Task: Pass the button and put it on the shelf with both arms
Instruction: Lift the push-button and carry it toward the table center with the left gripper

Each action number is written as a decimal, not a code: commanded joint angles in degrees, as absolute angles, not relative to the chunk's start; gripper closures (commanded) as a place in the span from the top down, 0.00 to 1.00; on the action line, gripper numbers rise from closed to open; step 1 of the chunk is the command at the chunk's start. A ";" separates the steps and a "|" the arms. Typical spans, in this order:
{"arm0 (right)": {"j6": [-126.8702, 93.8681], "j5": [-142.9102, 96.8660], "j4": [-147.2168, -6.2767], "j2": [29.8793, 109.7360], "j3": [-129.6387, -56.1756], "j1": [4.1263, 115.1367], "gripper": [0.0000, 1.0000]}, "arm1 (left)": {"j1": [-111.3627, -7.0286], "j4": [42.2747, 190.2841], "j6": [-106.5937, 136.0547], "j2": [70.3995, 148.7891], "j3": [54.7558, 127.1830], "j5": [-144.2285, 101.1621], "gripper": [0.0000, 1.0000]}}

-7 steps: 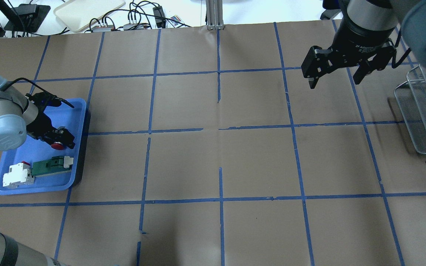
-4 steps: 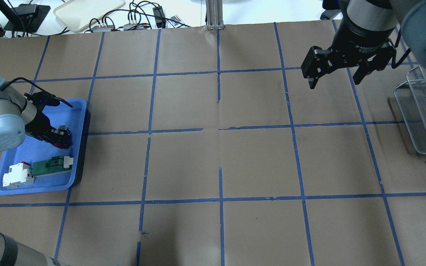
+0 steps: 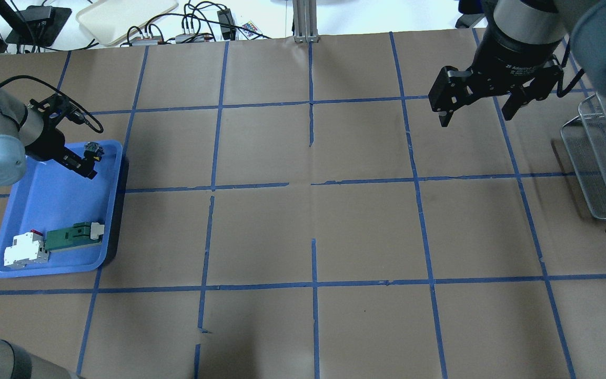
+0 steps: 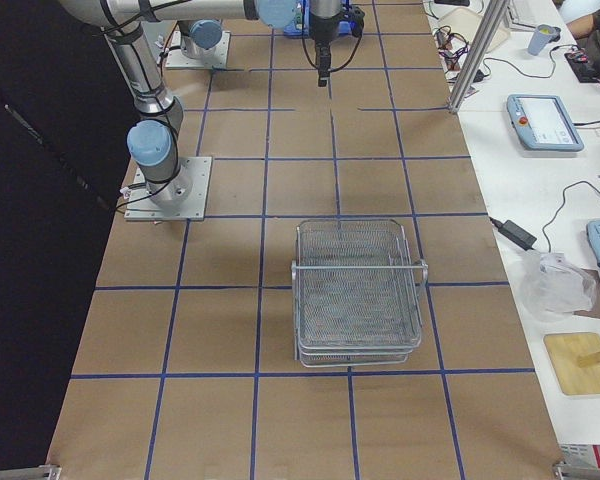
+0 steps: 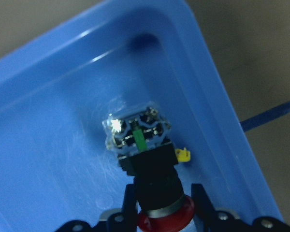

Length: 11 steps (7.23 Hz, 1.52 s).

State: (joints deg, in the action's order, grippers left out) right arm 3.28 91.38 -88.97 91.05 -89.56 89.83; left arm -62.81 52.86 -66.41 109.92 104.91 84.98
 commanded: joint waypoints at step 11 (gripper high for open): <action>88.75 66.49 -84.46 95.71 -90.00 74.53 0.98 | -103.08 36.73 -68.25 110.91 97.73 50.89 0.00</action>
